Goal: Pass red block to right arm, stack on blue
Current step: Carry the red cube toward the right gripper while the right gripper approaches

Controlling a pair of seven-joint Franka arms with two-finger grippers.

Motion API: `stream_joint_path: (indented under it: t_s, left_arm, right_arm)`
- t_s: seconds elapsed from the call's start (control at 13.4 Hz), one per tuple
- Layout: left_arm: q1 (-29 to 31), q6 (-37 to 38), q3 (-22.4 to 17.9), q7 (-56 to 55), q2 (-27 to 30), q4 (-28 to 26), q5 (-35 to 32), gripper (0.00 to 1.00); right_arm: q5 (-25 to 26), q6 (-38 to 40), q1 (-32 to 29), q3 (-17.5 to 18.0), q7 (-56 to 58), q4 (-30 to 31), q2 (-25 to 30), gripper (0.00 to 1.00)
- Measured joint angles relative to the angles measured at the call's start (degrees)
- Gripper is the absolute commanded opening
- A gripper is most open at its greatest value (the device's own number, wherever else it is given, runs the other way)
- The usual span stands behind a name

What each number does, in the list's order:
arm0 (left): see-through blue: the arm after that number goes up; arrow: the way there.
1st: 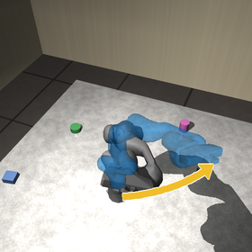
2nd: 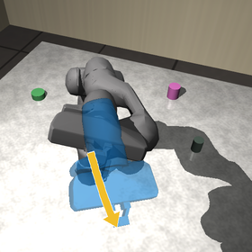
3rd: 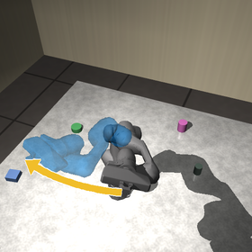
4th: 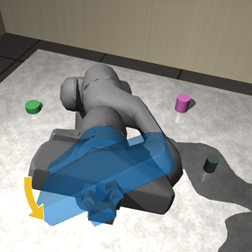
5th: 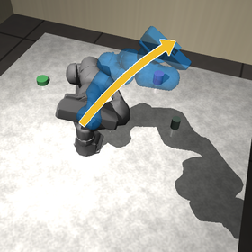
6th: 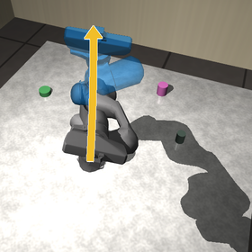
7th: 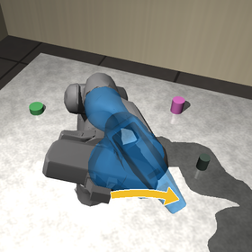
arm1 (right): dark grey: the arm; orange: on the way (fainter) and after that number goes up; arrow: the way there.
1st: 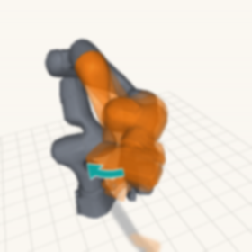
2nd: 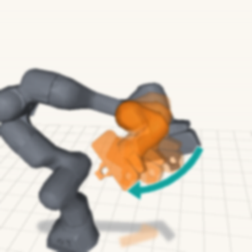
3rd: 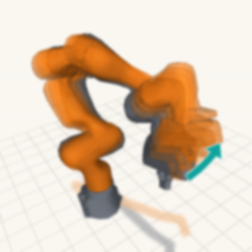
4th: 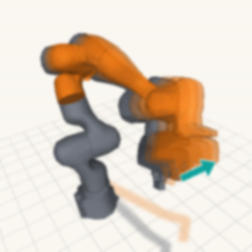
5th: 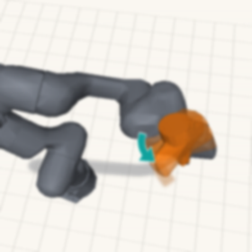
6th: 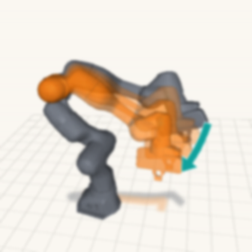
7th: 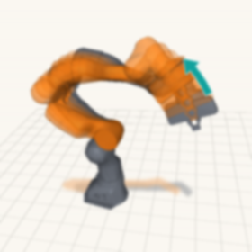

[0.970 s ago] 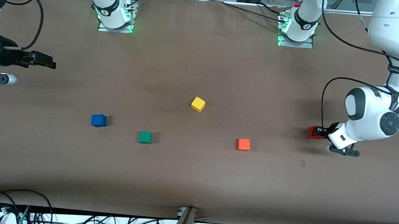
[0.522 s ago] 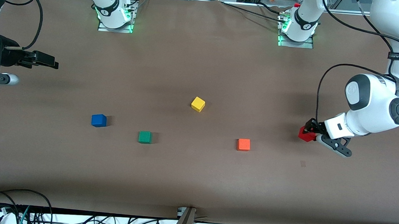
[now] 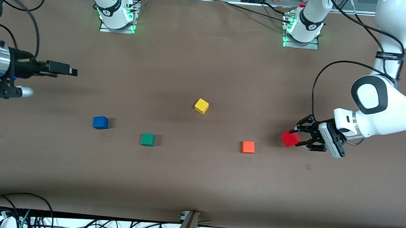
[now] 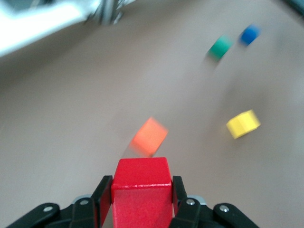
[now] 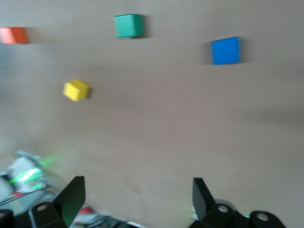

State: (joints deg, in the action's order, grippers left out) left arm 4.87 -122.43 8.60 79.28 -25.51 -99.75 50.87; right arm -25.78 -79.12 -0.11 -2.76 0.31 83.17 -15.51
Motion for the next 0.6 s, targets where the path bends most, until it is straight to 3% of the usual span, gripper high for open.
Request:
stream_joint_path:
  t_s: [0.3, 0.6]
  left_arm:
    - [-0.7, 0.0, 4.8, 11.9, -6.7, 5.9, 13.9, 0.00]
    - [-0.8, 0.1, 9.7, 15.5, -8.1, 7.8, 25.6, 0.00]
  right_arm:
    - [-16.5, -0.2, -0.6, -0.1, 0.2, 0.0, -7.4, 1.00]
    - [-31.9, -0.3, -0.5, 0.3, 1.9, -0.1, -13.8, 1.00]
